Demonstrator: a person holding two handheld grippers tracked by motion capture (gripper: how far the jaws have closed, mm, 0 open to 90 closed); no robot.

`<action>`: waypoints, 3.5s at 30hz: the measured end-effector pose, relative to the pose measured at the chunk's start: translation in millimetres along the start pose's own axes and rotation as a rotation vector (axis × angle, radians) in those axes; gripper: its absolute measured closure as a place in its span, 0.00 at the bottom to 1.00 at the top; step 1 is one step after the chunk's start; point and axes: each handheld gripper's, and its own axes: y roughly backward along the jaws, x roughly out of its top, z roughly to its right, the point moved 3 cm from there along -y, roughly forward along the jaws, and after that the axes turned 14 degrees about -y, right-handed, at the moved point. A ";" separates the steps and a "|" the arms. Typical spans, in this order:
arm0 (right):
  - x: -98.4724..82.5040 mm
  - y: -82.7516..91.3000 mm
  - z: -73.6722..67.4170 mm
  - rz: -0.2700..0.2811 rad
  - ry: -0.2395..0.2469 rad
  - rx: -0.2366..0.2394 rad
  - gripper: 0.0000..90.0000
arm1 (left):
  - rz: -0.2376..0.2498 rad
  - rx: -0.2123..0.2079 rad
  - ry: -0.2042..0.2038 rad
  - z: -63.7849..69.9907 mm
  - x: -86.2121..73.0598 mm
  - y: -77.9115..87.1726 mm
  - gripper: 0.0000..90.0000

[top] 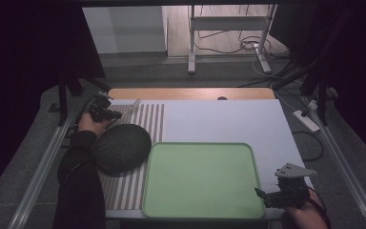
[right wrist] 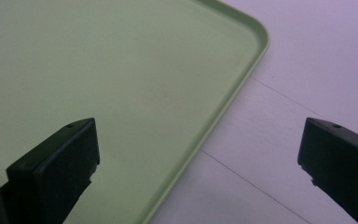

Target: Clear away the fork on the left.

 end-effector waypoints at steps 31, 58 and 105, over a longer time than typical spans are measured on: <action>-0.5 1.4 -1.8 0.009 0.019 0.000 0.00 | 0.084 -0.106 -0.017 127.0 -15.5 54.3 0.93; -0.8 1.4 -3.4 0.005 0.040 0.002 0.00 | 0.064 -0.228 -0.080 248.5 -4.0 44.2 0.93; -0.9 0.3 -3.9 -0.003 0.051 0.009 0.00 | -0.088 -0.273 -0.188 310.9 32.9 -23.5 0.99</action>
